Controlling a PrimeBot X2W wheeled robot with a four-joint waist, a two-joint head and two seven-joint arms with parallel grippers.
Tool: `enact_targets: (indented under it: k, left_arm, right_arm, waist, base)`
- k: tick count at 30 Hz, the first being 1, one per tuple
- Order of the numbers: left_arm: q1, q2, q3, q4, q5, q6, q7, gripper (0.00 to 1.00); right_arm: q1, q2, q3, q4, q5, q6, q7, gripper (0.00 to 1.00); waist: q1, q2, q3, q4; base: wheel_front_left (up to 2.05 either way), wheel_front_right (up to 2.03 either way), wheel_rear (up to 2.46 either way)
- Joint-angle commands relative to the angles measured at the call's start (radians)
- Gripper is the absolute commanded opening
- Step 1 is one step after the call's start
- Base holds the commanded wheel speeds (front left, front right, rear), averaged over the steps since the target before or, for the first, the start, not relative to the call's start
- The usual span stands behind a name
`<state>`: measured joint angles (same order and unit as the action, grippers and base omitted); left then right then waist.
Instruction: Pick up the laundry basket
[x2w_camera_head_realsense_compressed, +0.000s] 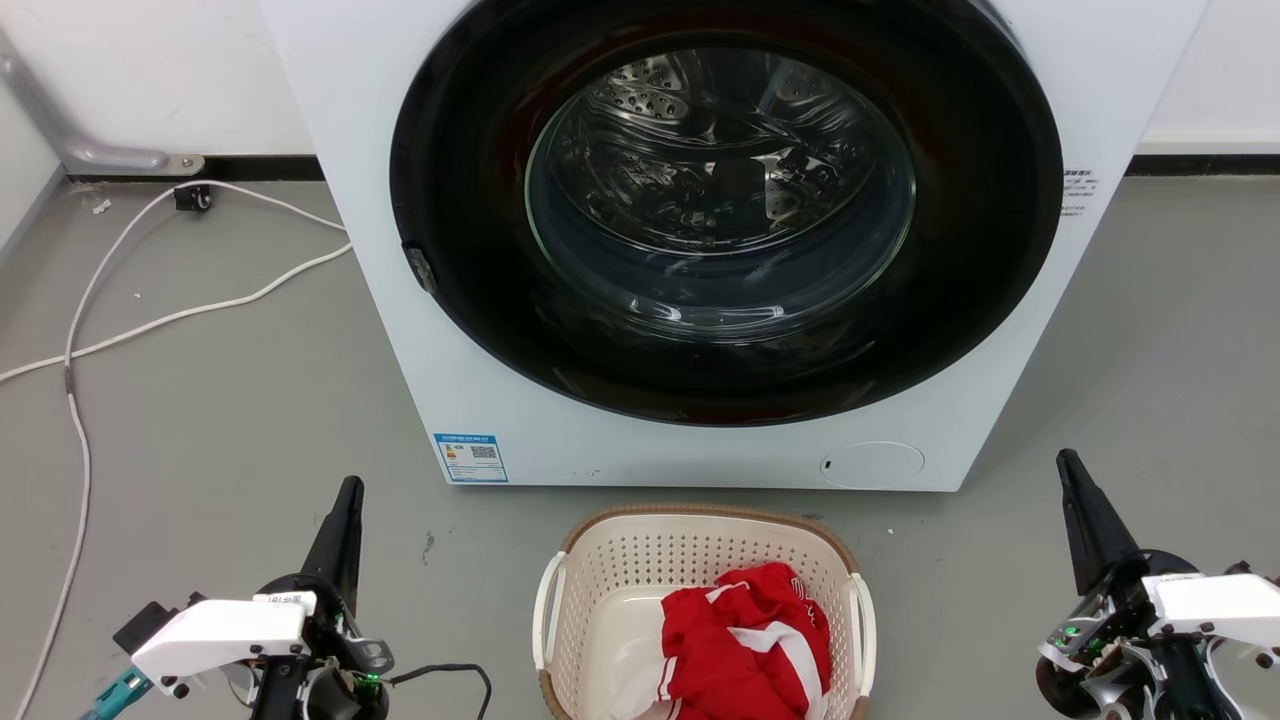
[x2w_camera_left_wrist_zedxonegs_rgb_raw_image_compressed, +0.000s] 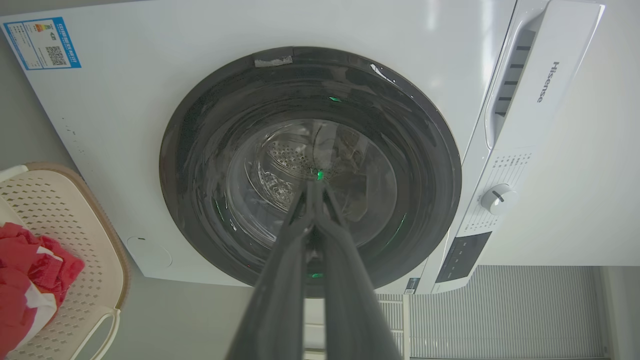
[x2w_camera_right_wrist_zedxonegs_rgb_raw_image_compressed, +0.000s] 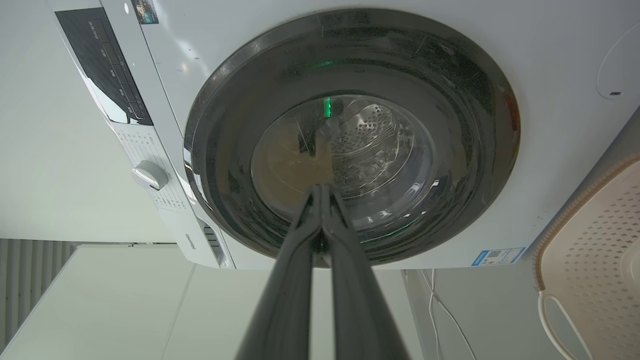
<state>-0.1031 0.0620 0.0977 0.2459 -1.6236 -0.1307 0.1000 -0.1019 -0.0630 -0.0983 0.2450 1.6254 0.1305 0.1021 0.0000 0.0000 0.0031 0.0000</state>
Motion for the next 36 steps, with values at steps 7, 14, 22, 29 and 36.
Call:
enact_targets:
  k: [7,14,22,29,36]
  left_arm:
    - [-0.009,0.0,0.003,0.001,0.004,0.0,0.003,0.0]
    - [-0.009,-0.001,0.004,0.001,0.004,0.0,0.004,0.0]
    - [-0.009,-0.002,0.006,0.001,0.007,0.0,0.007,0.0]
    - [-0.009,-0.003,0.007,0.001,0.008,0.0,0.008,0.0]
    - [-0.009,-0.004,0.008,0.001,0.009,0.0,0.009,0.0]
  right_arm:
    - [-0.011,0.002,-0.003,0.001,-0.007,0.0,0.003,0.0]
    - [-0.011,0.004,-0.004,0.001,-0.008,0.0,0.004,0.0]
    - [-0.012,0.005,-0.006,0.001,-0.008,0.0,0.004,0.0]
    - [-0.012,0.006,-0.007,0.002,-0.008,0.0,0.006,0.0]
    - [-0.012,0.006,-0.008,0.001,-0.01,0.0,0.007,0.0]
  waist:
    - [0.0,0.0,0.0,0.0]
    - [0.0,0.0,0.0,0.0]
    - [0.0,0.0,0.0,0.0]
    - [0.0,0.0,0.0,0.0]
    - [0.0,0.0,0.0,0.0]
  base:
    - [0.0,0.0,0.0]
    - [0.0,0.0,0.0]
    - [0.0,0.0,0.0]
    - [0.0,0.0,0.0]
    - [0.0,0.0,0.0]
